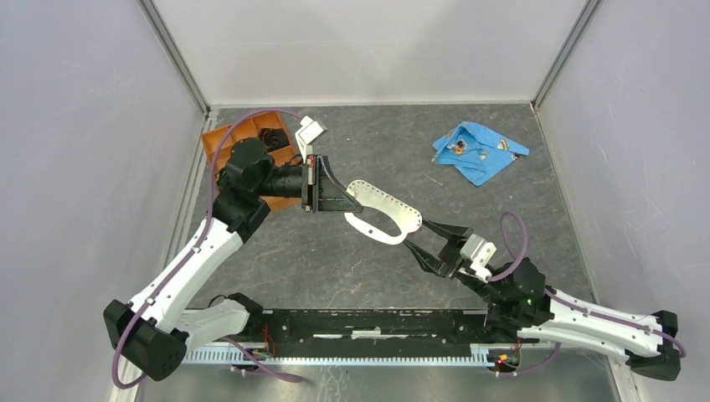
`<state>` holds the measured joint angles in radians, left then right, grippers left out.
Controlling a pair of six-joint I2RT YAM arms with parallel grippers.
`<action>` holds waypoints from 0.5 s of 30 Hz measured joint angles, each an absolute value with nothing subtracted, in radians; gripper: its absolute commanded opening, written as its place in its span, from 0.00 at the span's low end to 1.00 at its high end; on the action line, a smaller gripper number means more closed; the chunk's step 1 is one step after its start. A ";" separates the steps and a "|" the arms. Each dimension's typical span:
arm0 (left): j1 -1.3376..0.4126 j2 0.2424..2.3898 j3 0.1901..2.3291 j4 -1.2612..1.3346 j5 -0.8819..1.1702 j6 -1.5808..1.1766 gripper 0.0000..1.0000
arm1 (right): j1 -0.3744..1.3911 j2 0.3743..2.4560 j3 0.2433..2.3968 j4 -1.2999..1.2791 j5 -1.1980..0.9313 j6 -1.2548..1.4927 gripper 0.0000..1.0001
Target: Remove the keys from the keyring
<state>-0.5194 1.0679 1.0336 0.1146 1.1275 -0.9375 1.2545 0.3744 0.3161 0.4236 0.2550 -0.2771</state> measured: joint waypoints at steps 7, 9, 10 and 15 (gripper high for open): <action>-0.519 1.065 1.034 0.115 1.128 -0.937 0.02 | 1.254 0.366 0.323 0.373 0.238 -0.273 0.61; -0.519 1.063 1.034 0.115 1.129 -0.937 0.02 | 1.254 0.366 0.328 0.364 0.228 -0.270 0.62; -0.519 1.063 1.034 0.115 1.129 -0.937 0.02 | 1.254 0.366 0.331 0.357 0.223 -0.267 0.63; -0.520 1.062 1.034 0.115 1.129 -0.937 0.02 | 1.254 0.359 0.342 0.325 0.218 -0.259 0.66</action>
<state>-0.5198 1.0618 1.0336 0.1146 1.1290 -0.9367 1.2545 0.3592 0.3416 0.3248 0.2180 -0.2588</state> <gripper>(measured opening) 0.052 0.640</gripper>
